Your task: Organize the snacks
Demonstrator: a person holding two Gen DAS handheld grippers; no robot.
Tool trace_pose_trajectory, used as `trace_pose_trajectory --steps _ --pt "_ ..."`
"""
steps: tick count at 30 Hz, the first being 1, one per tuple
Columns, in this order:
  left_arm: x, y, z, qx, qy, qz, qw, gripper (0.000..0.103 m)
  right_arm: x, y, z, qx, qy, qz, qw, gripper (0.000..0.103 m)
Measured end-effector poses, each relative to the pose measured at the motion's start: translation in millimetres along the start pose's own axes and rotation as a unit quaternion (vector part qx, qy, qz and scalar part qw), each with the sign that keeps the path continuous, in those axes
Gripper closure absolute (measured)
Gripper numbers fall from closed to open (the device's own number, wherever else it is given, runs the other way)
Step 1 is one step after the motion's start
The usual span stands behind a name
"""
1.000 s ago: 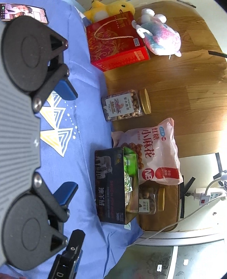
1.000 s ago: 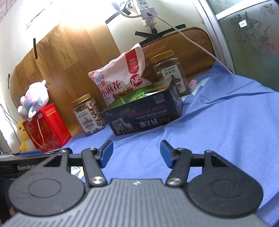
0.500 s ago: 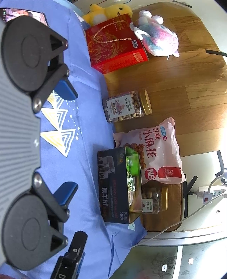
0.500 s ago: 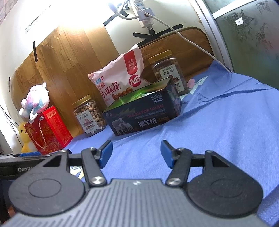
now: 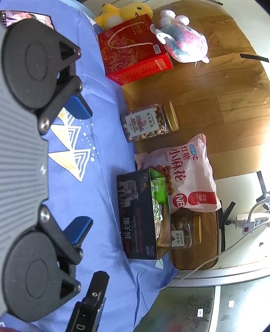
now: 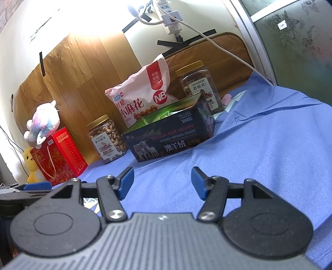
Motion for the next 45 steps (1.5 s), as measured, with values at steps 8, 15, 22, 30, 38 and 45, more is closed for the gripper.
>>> trace_pose_trajectory --steps 8,15,22,30,38,45 --pt "0 -1 1 0.003 0.001 -0.002 1.0000 0.000 0 -1 0 0.000 0.000 0.000 1.000 0.039" --pt "2 -2 3 0.008 0.001 -0.008 0.9999 0.000 -1 -1 0 0.001 0.000 0.000 1.000 0.039" --pt "8 -3 3 0.011 0.001 -0.022 0.9997 0.000 0 -1 0 0.001 0.001 -0.001 1.000 0.039" --pt "16 -5 5 0.015 0.000 -0.037 0.9992 0.000 2 -3 2 0.004 0.001 -0.005 1.000 0.039" --pt "23 -7 7 0.019 0.001 -0.048 0.9987 0.000 4 -3 4 0.008 0.000 -0.007 1.000 0.039" --pt "28 -8 7 0.019 0.002 -0.056 0.9983 0.000 6 -4 6 0.013 0.000 -0.011 1.000 0.039"
Point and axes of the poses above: each gripper's, at about its wrist camera, not at the fingertips, and x roughly the way its jaws point, z to its right, y to its top, the point moved 5 cm from there along x, roughly the way its jaws point, and after that the axes turned 15 degrees about -z, right-handed, at the moved point
